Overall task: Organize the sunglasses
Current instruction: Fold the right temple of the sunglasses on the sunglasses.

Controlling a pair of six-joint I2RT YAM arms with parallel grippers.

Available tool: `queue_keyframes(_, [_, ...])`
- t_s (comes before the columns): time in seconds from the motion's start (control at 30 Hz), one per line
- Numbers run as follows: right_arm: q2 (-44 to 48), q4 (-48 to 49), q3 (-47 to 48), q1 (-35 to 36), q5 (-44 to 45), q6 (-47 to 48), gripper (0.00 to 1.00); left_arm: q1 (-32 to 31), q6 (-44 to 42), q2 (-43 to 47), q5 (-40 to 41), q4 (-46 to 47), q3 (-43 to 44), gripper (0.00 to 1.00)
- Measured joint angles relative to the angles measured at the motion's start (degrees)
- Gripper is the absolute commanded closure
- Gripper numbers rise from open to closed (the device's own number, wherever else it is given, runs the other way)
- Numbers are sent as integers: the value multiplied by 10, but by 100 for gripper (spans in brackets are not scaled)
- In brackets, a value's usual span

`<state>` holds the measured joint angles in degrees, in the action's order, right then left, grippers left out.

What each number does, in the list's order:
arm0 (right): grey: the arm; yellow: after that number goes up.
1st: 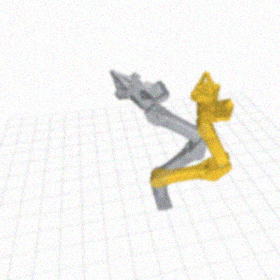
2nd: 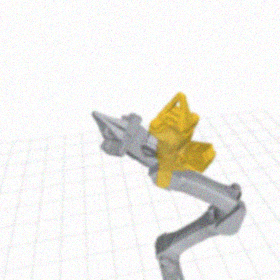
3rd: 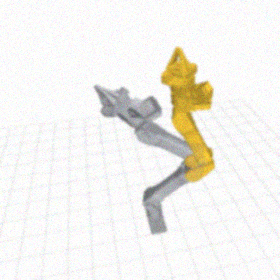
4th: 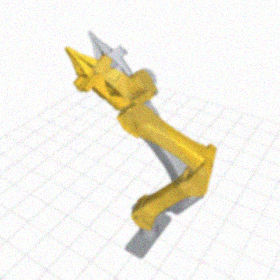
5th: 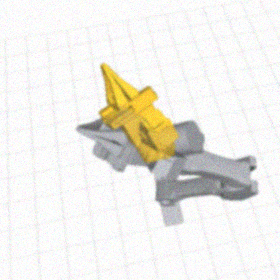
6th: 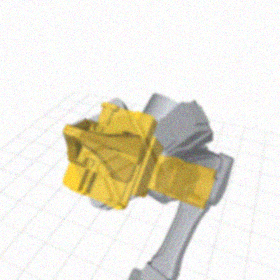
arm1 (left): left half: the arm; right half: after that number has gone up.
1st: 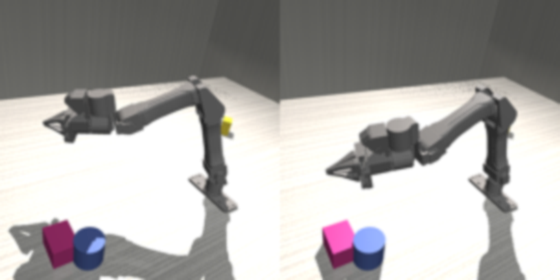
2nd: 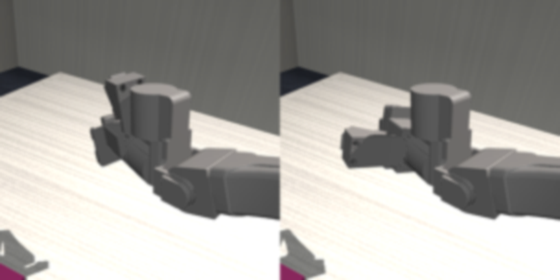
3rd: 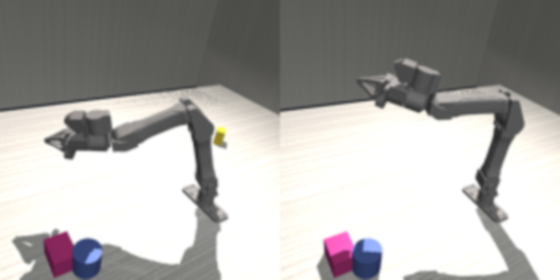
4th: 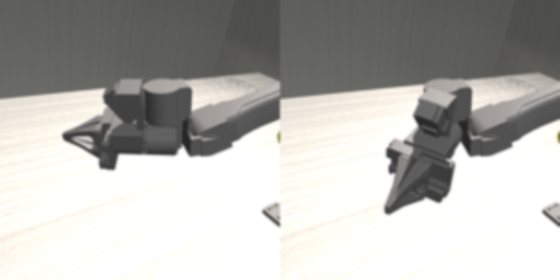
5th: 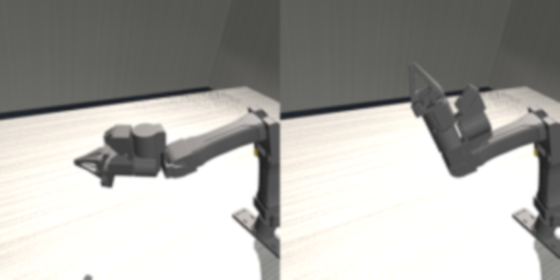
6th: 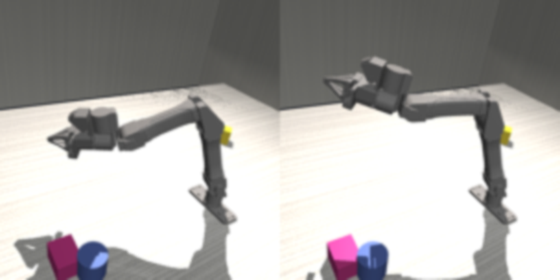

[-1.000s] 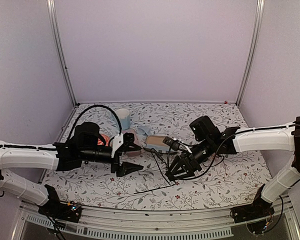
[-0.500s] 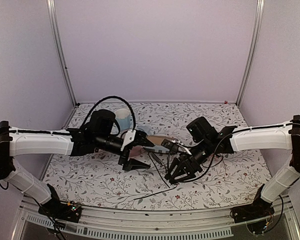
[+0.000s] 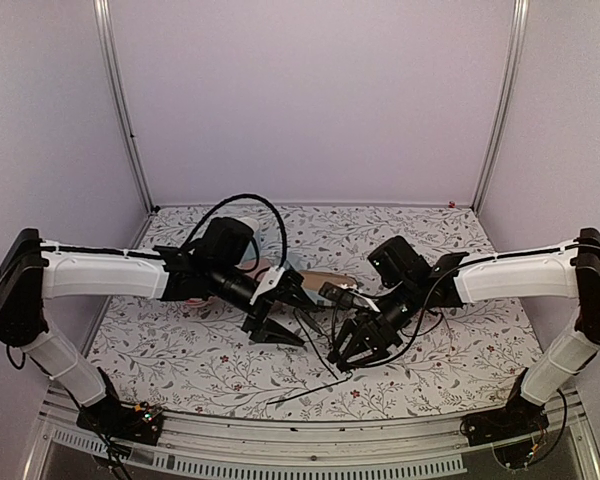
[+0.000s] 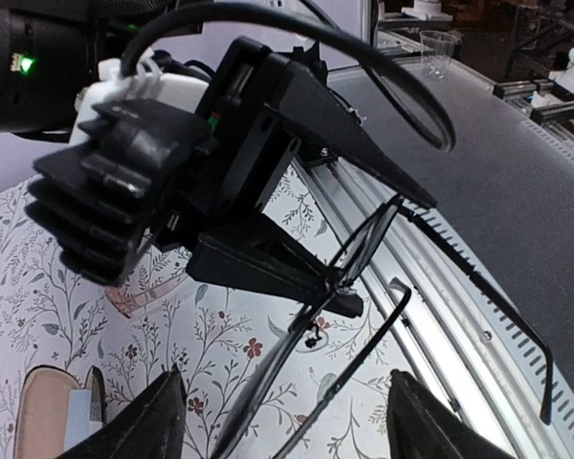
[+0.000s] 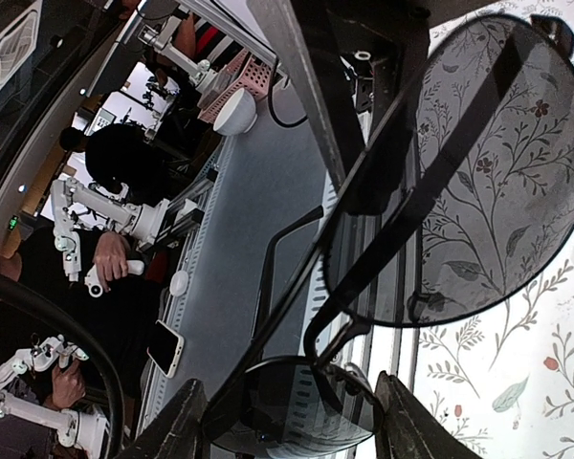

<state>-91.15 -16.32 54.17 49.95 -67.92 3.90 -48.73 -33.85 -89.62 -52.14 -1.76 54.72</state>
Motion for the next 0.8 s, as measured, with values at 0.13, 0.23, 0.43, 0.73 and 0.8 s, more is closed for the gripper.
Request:
queue_keyframes(0.13, [-5,-1,0,1,0,1,55,0,-3,-11,-14,-6,13,37])
queue_keyframes(0.23, [-10,-2,0,2,-1,1,55,0,-6,-20,-20,-13,19,41])
queue_keyframes(0.43, [-11,-3,0,2,-2,3,56,0,-13,-35,-29,-36,28,47])
queue_keyframes(0.73, [-13,-4,0,2,-3,7,56,0,-19,-35,-40,-42,32,57])
queue_keyframes(0.8, [-14,-4,0,2,-4,8,56,0,-20,-35,-40,-42,32,60])
